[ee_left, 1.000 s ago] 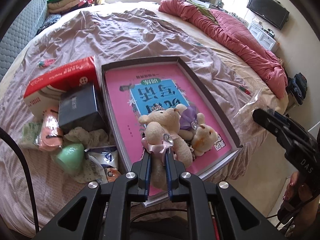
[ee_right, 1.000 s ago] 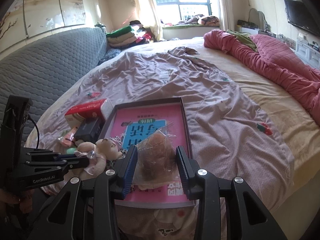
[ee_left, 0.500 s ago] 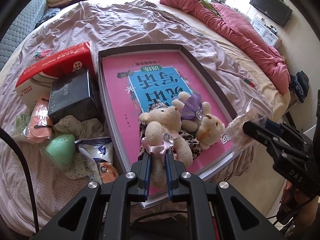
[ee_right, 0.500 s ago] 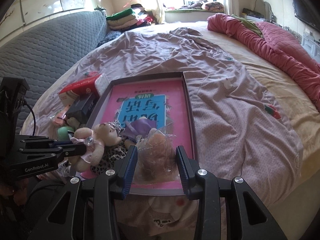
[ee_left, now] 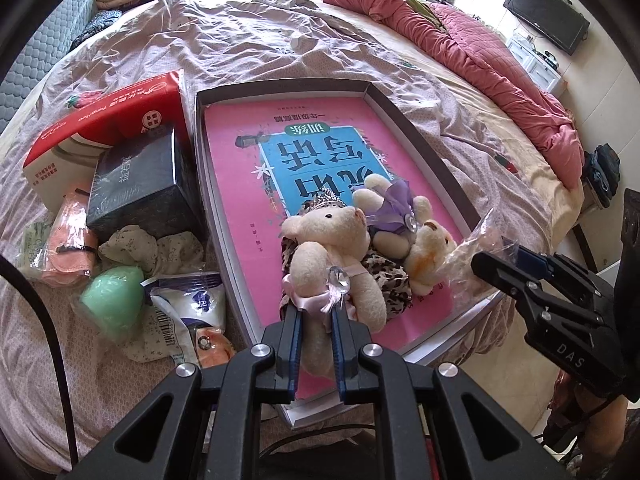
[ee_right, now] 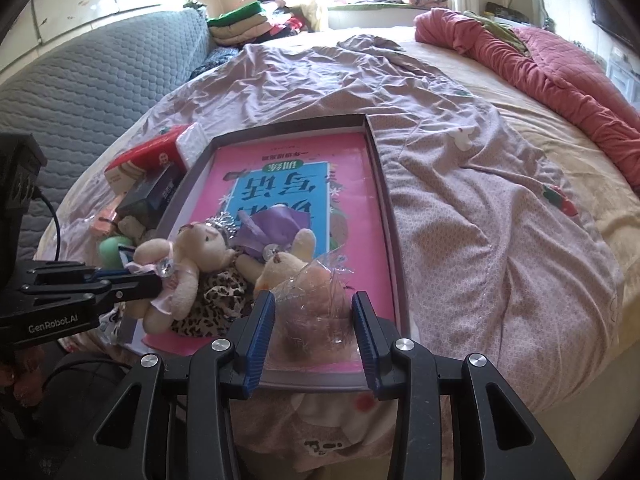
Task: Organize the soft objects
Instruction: 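Carry the bear and bagged bread onto the pink tray with both tools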
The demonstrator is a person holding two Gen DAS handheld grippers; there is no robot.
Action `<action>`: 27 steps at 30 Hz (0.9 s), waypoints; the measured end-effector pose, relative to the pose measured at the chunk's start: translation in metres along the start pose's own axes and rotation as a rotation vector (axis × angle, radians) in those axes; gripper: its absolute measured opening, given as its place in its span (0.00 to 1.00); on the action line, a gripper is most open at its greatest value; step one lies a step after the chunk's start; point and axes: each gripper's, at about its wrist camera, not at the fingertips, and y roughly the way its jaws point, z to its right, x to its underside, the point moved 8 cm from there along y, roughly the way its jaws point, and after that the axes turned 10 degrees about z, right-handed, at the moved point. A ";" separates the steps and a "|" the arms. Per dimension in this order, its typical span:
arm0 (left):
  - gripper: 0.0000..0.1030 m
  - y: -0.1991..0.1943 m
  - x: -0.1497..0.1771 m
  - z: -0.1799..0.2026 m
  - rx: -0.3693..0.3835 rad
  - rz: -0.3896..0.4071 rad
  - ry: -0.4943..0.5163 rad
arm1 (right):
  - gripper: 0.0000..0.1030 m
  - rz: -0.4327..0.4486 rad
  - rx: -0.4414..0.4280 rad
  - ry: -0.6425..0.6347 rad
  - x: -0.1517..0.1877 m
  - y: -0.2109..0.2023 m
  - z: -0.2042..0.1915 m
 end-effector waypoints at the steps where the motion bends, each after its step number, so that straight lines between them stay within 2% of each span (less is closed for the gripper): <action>1: 0.13 0.000 0.000 0.000 -0.001 0.001 -0.001 | 0.40 0.002 0.005 -0.002 -0.001 0.000 0.001; 12: 0.13 0.003 -0.002 -0.002 0.004 -0.001 -0.010 | 0.40 0.012 0.022 -0.007 -0.006 0.010 0.005; 27: 0.13 0.001 -0.003 -0.007 -0.005 0.013 -0.043 | 0.41 -0.026 0.009 -0.028 0.005 0.010 0.000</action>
